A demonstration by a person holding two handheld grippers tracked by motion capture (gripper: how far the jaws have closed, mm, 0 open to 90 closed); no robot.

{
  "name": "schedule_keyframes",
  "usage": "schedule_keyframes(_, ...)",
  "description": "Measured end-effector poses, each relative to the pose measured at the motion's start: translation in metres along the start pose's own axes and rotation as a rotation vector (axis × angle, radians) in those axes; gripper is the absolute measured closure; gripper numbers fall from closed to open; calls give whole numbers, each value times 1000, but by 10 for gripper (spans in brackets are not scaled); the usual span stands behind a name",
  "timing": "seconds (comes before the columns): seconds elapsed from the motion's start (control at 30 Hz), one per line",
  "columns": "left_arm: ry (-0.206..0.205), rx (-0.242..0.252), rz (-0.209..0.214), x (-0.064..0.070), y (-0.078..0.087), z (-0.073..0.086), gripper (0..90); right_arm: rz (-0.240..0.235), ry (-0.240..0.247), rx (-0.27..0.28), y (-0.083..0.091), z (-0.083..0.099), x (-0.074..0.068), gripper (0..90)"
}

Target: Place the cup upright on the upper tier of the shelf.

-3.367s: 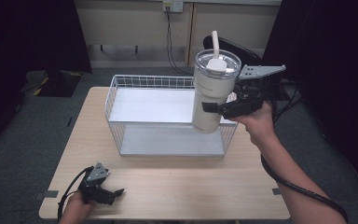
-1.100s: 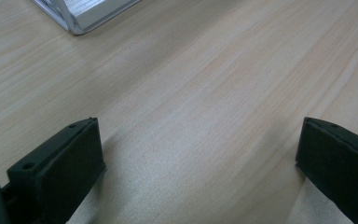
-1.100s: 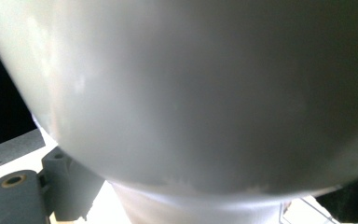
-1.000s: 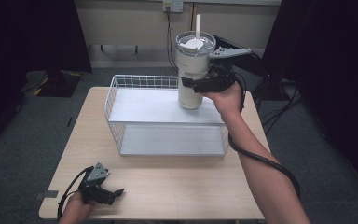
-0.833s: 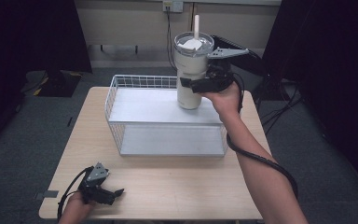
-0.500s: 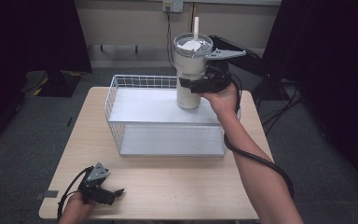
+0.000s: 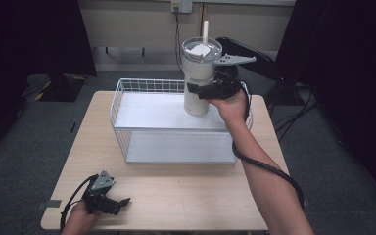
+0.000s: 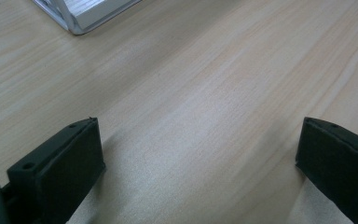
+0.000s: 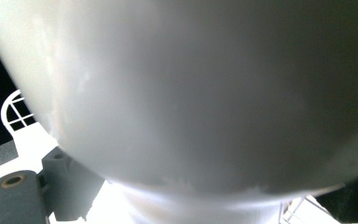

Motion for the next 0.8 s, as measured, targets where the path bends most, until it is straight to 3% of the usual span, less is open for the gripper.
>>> schedule_keyframes(0.8,0,0,0,0,0,0,0,-10,6,-8,1,5,0,93)
Point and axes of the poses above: each handheld gripper's, and its own axes: y roughly backward along the jaws, z roughly out of its underside, x roughly to its right, the point moved 3 cm from there along -y, roughly forward along the jaws, and after that the axes turned 3 degrees about x, right-handed, at the moved point
